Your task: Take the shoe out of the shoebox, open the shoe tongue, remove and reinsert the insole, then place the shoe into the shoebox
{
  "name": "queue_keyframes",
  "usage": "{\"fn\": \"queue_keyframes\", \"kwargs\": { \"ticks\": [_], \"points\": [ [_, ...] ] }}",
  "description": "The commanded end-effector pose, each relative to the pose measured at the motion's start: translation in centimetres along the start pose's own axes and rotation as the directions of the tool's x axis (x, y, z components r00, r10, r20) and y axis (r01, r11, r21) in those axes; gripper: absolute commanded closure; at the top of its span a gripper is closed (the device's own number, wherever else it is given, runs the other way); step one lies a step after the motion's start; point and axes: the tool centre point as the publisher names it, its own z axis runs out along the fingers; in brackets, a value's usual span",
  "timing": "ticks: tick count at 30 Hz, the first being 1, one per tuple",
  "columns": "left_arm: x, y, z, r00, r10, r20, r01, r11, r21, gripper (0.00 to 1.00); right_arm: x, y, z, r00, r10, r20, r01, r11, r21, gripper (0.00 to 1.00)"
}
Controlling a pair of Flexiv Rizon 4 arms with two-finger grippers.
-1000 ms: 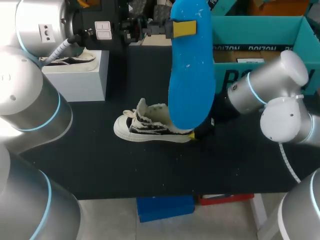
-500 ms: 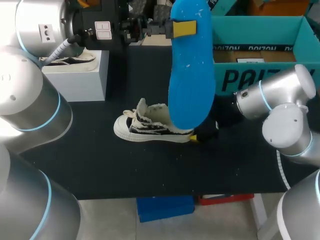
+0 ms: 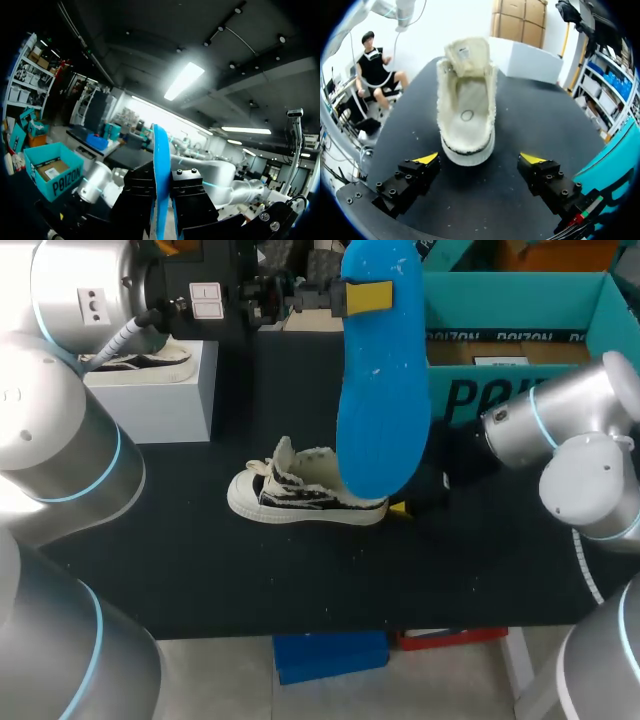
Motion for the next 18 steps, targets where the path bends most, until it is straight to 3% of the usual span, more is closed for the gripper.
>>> {"fn": "queue_keyframes", "kwargs": {
  "ticks": [1,3,6,18],
  "points": [
    [0.1,0.2,0.0,1.0,0.0,0.003,0.0,1.0,0.001,1.0,-0.6,1.6,-1.3,0.999,0.015,-0.034,-0.008,0.981,0.195,0.17],
    [0.1,0.2,0.0,1.0,0.0,0.003,0.0,1.0,0.001,1.0,-0.7,2.1,-1.4,0.999,0.02,-0.045,-0.006,0.958,0.285,0.23],
    [0.1,0.2,0.0,1.0,0.0,0.003,0.0,1.0,0.001,1.0,-0.9,3.1,-1.1,0.998,0.014,-0.067,0.014,0.917,0.399,0.21],
    [0.1,0.2,0.0,1.0,0.0,0.003,0.0,1.0,0.001,1.0,-1.5,6.7,1.4,0.996,-0.007,-0.092,0.065,0.754,0.653,0.15]
  ]
}}
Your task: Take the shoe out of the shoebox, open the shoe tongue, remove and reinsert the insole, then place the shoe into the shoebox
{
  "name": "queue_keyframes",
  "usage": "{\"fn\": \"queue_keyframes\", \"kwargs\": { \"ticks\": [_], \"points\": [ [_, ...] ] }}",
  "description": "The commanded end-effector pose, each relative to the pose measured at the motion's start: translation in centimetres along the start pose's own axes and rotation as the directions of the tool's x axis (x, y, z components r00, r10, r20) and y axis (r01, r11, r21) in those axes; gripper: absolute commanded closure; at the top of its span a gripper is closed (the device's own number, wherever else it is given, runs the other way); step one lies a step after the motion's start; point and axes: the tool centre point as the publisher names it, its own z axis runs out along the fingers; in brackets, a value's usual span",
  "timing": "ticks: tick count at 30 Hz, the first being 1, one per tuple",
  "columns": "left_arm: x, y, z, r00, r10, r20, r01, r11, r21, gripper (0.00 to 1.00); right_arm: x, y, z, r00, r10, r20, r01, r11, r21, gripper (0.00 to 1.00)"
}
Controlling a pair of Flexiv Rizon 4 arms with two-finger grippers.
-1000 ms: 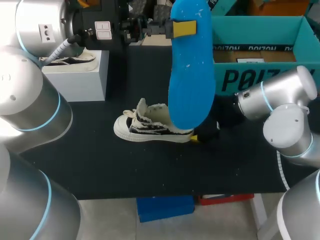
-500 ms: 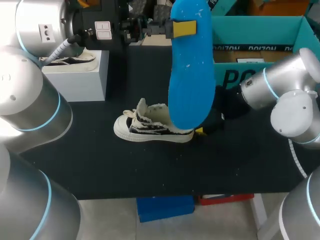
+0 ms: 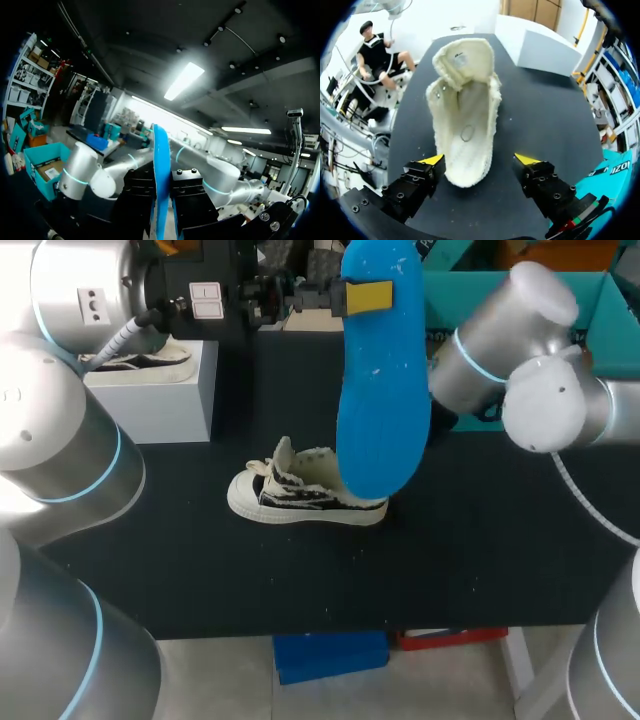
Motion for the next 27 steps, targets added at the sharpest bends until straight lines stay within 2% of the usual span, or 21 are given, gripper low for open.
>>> {"fn": "queue_keyframes", "kwargs": {
  "ticks": [1,7,10,15,21,27],
  "points": [
    [0.1,0.2,0.0,1.0,0.0,0.003,0.0,1.0,0.001,1.0,-0.8,2.0,0.9,1.0,0.0,-0.008,0.003,0.906,0.424,0.16],
    [0.1,0.2,0.0,1.0,0.0,0.003,0.0,1.0,0.001,1.0,-1.0,3.6,1.7,1.0,-0.007,-0.022,0.017,0.868,0.497,0.25],
    [0.1,0.2,0.0,1.0,0.0,0.003,0.0,1.0,0.001,1.0,-1.2,4.2,2.2,1.0,-0.008,-0.03,0.022,0.859,0.512,0.25],
    [0.1,0.2,0.0,1.0,0.0,0.003,0.0,1.0,0.001,1.0,-1.5,5.1,3.3,0.999,-0.007,-0.036,0.025,0.851,0.524,0.21],
    [0.1,0.2,0.0,1.0,0.0,0.003,0.0,1.0,0.001,1.0,-1.4,5.3,4.4,1.0,0.01,-0.01,-0.003,0.854,0.52,0.17],
    [0.1,0.2,0.0,1.0,0.0,0.003,0.0,1.0,0.001,1.0,-1.5,5.5,6.1,0.999,0.011,-0.031,0.007,0.855,0.518,0.15]
  ]
}}
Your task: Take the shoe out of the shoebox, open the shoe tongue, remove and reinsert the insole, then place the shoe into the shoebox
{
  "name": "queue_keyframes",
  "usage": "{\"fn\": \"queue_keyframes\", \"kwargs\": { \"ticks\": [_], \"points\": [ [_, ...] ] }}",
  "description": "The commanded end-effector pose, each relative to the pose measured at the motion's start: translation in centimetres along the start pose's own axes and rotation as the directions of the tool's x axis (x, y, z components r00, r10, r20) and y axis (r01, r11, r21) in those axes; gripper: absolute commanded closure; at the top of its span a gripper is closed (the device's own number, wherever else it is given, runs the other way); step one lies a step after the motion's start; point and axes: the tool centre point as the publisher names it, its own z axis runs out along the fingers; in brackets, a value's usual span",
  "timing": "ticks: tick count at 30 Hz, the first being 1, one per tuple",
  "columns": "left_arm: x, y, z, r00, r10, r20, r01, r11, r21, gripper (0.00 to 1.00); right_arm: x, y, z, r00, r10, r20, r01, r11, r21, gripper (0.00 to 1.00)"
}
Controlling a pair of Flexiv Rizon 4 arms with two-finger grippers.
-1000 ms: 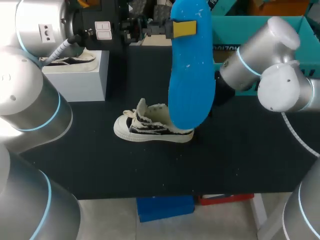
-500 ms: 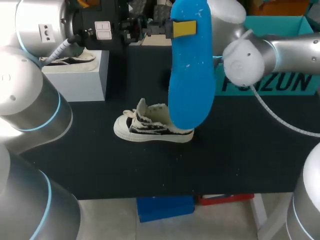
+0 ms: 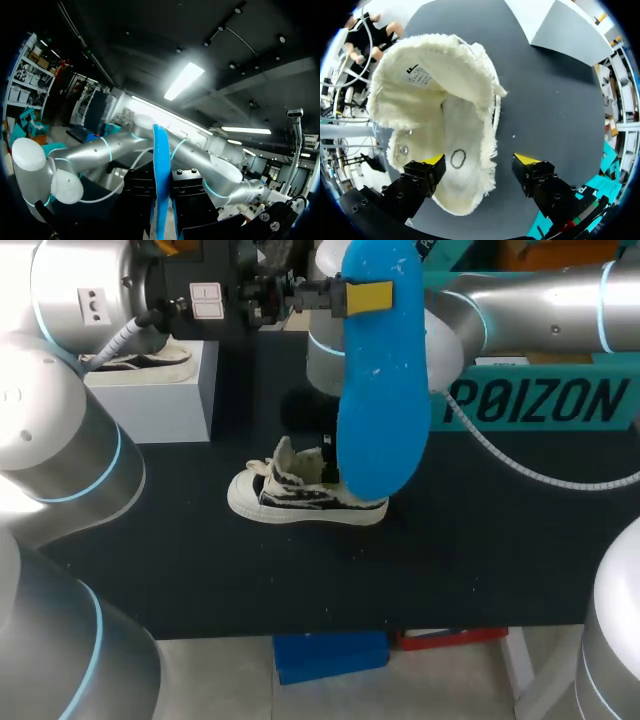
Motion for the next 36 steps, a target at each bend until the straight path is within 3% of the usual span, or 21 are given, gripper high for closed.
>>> {"fn": "queue_keyframes", "kwargs": {
  "ticks": [1,3,6,7,9,36],
  "points": [
    [0.08,0.18,0.05,1.0,0.0,0.003,0.0,1.0,0.001,1.0,-0.46,0.8,1.24,1.0,0.005,-0.016,-0.003,0.992,0.126,0.15],
    [0.08,0.18,0.05,1.0,0.0,0.003,0.0,1.0,0.001,1.0,-0.51,0.44,1.5,1.0,0.009,-0.019,-0.006,0.993,0.122,0.24],
    [0.08,0.18,0.05,1.0,0.0,0.003,0.0,1.0,0.001,1.0,-0.58,0.13,1.57,1.0,0.013,-0.013,-0.011,0.995,0.103,0.73],
    [0.08,0.18,0.05,1.0,0.0,0.003,0.0,1.0,0.001,1.0,-0.58,0.06,1.53,1.0,0.021,-0.009,-0.02,0.996,0.093,1.0],
    [0.08,0.18,0.05,1.0,0.0,0.003,0.0,1.0,0.001,1.0,-0.6,-0.1,1.6,1.0,0.016,-0.009,-0.016,0.999,0.031,1.0],
    [0.08,0.18,0.05,1.0,0.0,0.003,0.0,1.0,0.001,1.0,-0.6,-0.1,1.6,1.0,0.016,-0.009,-0.016,0.999,0.031,1.0]
  ]
}}
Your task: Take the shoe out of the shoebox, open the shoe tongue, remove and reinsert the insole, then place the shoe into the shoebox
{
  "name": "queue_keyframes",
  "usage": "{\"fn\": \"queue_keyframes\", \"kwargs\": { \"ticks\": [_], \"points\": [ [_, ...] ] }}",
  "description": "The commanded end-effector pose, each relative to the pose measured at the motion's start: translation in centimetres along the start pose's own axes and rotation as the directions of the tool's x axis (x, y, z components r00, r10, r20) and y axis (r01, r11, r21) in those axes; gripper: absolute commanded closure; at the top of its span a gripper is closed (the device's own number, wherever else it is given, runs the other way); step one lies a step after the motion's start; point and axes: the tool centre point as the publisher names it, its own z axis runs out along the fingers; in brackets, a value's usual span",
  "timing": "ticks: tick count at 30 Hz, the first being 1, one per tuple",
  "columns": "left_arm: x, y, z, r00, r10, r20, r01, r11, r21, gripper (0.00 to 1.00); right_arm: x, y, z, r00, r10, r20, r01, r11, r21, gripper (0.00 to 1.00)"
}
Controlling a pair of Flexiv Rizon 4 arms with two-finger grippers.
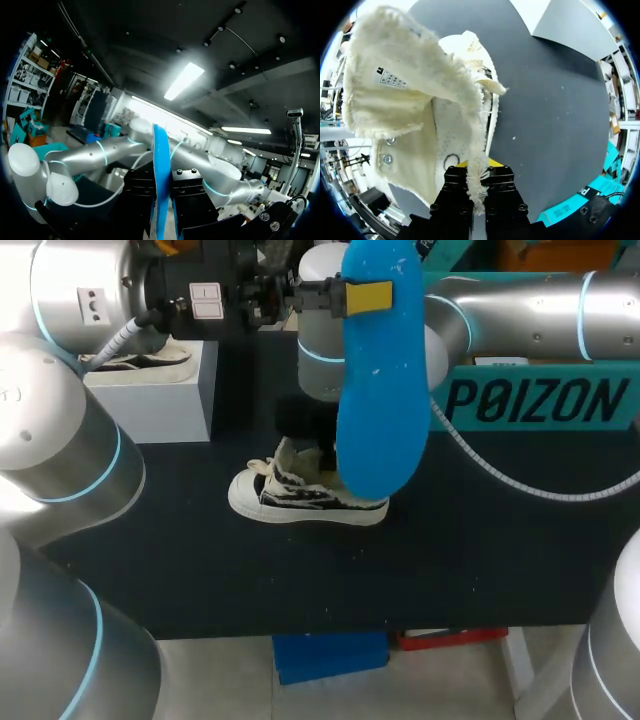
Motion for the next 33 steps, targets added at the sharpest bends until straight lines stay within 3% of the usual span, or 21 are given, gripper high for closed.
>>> {"fn": "queue_keyframes", "kwargs": {
  "ticks": [1,4,8,11,14,18,24,25,27,33],
  "points": [
    [0.1,0.2,0.0,1.0,0.0,0.003,0.0,1.0,0.001,1.0,0.1,-0.1,-0.1,1.0,0.001,0.001,-0.001,1.0,0.001,1.0],
    [0.1,0.2,0.0,1.0,0.0,0.003,0.0,1.0,0.001,1.0,0.2,-0.5,-0.9,0.999,0.038,0.004,-0.038,0.998,0.054,1.0],
    [0.1,0.2,0.0,1.0,0.0,0.003,0.0,1.0,0.001,1.0,1.0,-1.4,-5.8,0.986,0.169,-0.001,-0.169,0.982,0.08,1.0],
    [0.1,0.2,0.0,1.0,0.0,0.003,0.0,1.0,0.001,1.0,1.1,-2.2,-9.1,0.948,0.318,-0.002,-0.317,0.947,0.057,1.0],
    [0.1,0.2,0.0,1.0,0.0,0.003,0.0,1.0,0.001,1.0,0.9,-2.9,-11.8,0.88,0.475,0.009,-0.475,0.879,0.026,1.0],
    [0.1,0.2,0.0,1.0,0.0,0.003,0.0,1.0,0.001,1.0,0.9,-3.7,-13.3,0.738,0.675,0.029,-0.675,0.738,0.017,1.0],
    [0.1,0.2,0.0,1.0,0.0,0.003,0.0,1.0,0.001,1.0,0.4,-5.3,-13.6,0.349,0.937,0.008,-0.937,0.349,0.0,1.0],
    [0.1,0.2,0.0,1.0,0.0,0.003,0.0,1.0,0.001,1.0,0.4,-5.4,-13.5,0.321,0.947,0.014,-0.947,0.321,-0.003,1.0],
    [0.1,0.2,0.0,1.0,0.0,0.003,0.0,1.0,0.001,1.0,0.3,-5.7,-13.0,0.209,0.978,0.011,-0.978,0.209,-0.009,1.0],
    [0.1,0.2,0.0,1.0,0.0,0.003,0.0,1.0,0.001,1.0,0.1,-5.0,-12.6,0.087,0.996,0.025,-0.995,0.088,-0.049,1.0]
  ]
}}
